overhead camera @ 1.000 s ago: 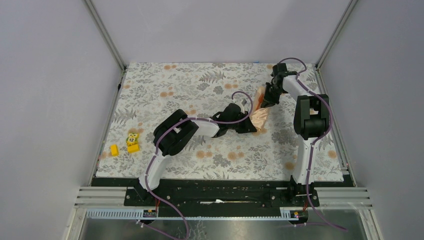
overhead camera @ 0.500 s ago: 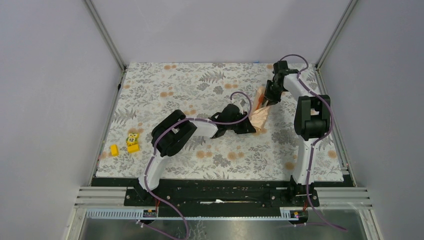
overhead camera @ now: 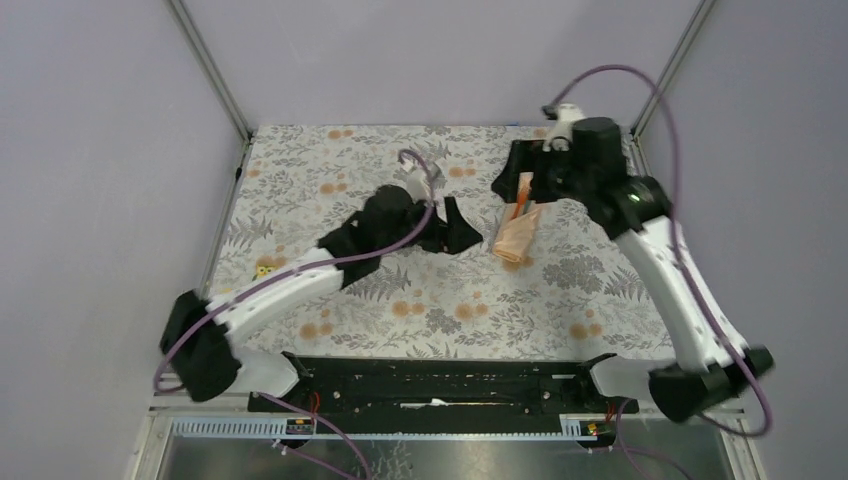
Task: Fold the napkin into a case and place the utensils inside
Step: Insert the knife into the folded napkin, then reset both arms
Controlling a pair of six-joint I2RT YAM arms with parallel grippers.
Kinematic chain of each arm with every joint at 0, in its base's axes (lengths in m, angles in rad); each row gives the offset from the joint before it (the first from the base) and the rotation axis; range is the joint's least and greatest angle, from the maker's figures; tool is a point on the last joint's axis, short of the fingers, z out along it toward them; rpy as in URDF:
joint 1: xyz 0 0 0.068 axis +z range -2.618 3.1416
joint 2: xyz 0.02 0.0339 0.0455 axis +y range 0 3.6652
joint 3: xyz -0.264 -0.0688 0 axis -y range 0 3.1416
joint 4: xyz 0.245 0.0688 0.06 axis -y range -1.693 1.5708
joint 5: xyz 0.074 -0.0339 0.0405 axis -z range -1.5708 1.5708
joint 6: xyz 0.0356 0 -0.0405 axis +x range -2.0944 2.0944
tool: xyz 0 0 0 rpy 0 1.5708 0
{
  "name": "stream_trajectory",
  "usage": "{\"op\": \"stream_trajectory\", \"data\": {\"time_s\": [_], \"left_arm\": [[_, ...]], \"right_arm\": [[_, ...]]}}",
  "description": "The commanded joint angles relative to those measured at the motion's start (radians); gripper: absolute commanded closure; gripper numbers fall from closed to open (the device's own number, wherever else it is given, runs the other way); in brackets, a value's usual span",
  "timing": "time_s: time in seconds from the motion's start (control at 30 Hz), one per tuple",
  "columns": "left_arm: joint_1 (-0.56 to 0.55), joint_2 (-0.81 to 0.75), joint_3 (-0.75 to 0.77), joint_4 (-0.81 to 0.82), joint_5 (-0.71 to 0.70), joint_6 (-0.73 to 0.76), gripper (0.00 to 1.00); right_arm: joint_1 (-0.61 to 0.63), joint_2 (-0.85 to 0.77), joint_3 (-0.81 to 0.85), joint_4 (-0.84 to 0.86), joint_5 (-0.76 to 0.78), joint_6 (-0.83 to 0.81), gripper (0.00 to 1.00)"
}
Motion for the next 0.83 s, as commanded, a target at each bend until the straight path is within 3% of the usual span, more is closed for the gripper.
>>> {"op": "stream_trajectory", "data": {"time_s": [0.0,0.2,0.43,0.8], "left_arm": [[0.064,-0.281,0.122,-0.308,-0.127,0.172,0.19],[0.17,-0.438,0.444,-0.603,-0.233,0.3,0.03],[0.17,-0.471,0.736,-0.733,-0.33,0.406,0.01],[0.17,-0.58,0.694,-0.722,-0.407,0.415,0.01]], "right_arm": [[-0.028,-0.244,-0.028,-0.018,-0.061,-0.027,0.0],[-0.028,-0.463,0.088,-0.1,0.123,-0.015,0.0],[-0.03,-0.63,0.129,-0.05,0.315,-0.069,0.0],[-0.029,-0.677,0.106,0.021,0.317,-0.091,0.0]]}}
